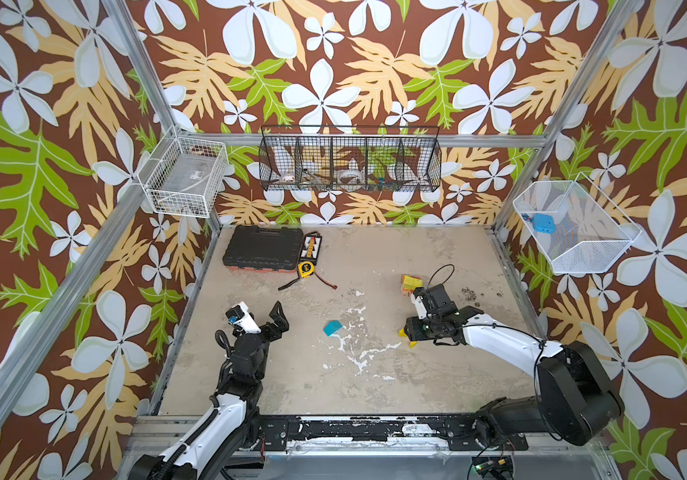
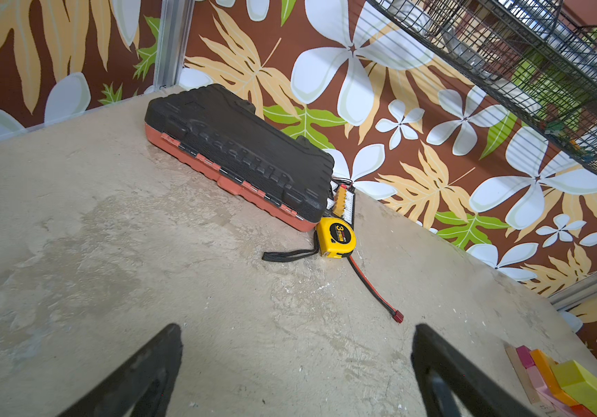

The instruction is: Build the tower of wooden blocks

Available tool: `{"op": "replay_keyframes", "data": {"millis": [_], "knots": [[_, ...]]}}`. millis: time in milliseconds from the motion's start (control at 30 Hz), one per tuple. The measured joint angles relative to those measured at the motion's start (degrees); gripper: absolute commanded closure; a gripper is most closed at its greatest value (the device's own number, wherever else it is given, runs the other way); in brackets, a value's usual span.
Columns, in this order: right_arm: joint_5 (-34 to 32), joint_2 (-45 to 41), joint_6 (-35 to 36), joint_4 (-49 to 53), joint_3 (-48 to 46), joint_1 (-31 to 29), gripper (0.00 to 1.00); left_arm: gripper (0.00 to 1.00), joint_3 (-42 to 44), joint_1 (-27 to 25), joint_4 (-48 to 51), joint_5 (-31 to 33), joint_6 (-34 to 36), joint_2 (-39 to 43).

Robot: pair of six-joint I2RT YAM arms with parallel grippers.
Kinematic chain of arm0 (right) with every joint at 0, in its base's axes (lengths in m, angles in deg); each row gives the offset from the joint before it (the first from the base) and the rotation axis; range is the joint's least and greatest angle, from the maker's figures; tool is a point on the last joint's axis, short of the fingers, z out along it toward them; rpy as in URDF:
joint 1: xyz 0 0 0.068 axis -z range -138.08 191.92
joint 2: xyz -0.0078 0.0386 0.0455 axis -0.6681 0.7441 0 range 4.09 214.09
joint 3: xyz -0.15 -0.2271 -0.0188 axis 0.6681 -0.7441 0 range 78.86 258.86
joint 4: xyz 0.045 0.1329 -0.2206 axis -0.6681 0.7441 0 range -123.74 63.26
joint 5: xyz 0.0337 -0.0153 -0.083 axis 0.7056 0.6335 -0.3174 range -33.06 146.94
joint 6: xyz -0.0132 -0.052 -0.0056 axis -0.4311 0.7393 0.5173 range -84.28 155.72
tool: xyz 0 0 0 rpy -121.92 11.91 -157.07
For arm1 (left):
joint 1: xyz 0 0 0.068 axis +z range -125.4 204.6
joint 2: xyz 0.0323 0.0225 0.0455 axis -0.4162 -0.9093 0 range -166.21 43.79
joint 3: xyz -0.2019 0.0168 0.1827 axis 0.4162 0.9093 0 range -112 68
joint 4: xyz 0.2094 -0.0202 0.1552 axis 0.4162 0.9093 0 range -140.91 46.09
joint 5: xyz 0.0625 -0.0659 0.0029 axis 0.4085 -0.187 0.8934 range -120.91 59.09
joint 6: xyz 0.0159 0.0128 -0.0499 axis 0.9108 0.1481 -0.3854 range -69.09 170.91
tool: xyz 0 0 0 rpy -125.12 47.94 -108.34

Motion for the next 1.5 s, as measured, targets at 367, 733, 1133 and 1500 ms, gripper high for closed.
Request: {"op": "replay_keyframes", "data": {"millis": [367,733,1133,1500], "knots": [[0.9,1.5,0.0,-1.5,0.1,-0.4,0.7,0.0,0.0,0.0,0.0,0.0,0.0,0.1],[0.2,0.1,-0.1,-1.7,-2.5,-1.6,0.61,0.0,0.0,0.0,0.0,0.0,0.0,0.1],[-2.0,1.4,-0.4,-1.0,-0.4,-1.6,0.68,0.0,0.0,0.0,0.0,0.0,0.0,0.1],[-3.2,2.3,-0.4,-0.4,0.2,-1.7,0.76,0.0,0.0,0.0,0.0,0.0,0.0,-0.1]]}}
